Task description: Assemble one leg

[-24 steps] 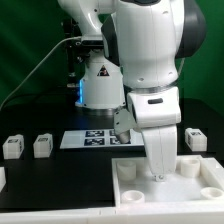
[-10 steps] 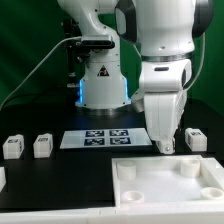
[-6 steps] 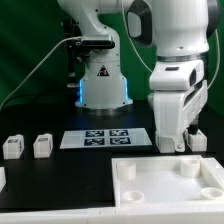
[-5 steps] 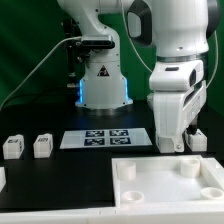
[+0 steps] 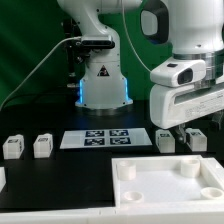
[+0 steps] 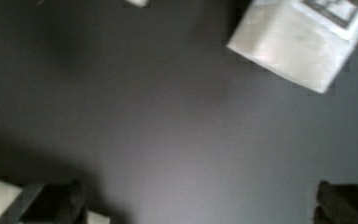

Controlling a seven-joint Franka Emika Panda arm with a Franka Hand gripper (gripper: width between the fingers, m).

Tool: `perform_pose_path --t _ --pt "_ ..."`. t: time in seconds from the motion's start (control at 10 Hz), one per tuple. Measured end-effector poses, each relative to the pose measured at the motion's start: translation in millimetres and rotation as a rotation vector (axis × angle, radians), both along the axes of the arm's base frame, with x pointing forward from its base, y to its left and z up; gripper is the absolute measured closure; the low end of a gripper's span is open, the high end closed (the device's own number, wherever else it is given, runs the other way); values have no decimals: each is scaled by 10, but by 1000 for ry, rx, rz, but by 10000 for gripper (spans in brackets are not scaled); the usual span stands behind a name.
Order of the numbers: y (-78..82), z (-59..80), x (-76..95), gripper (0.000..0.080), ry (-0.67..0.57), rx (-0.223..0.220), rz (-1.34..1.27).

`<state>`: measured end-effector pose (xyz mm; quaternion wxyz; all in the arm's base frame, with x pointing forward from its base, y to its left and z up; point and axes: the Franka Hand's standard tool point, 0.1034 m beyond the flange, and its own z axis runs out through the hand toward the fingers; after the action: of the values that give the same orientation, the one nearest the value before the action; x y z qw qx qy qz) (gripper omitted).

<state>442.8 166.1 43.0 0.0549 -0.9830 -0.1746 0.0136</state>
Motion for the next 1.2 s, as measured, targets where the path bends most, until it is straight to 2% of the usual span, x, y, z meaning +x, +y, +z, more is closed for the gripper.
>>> perform_pose_path --t 0.2,0.4,0.5,0.6,0.7,0.9,1.1,1.2 --pt "109 -10 -58 150 47 3 -317" --pt "104 -8 -63 150 77 -6 -271" --pt "109 -28 -187 150 186 -39 -324" --pt "142 -28 -252 150 359 -90 -304" --pt "197 -63 -250 150 481 -112 -293" --pt "258 -80 -357 150 747 -183 -274" --pt "263 -110 -371 150 970 -223 -224" --pt "259 -137 -382 150 1034 -234 -210"
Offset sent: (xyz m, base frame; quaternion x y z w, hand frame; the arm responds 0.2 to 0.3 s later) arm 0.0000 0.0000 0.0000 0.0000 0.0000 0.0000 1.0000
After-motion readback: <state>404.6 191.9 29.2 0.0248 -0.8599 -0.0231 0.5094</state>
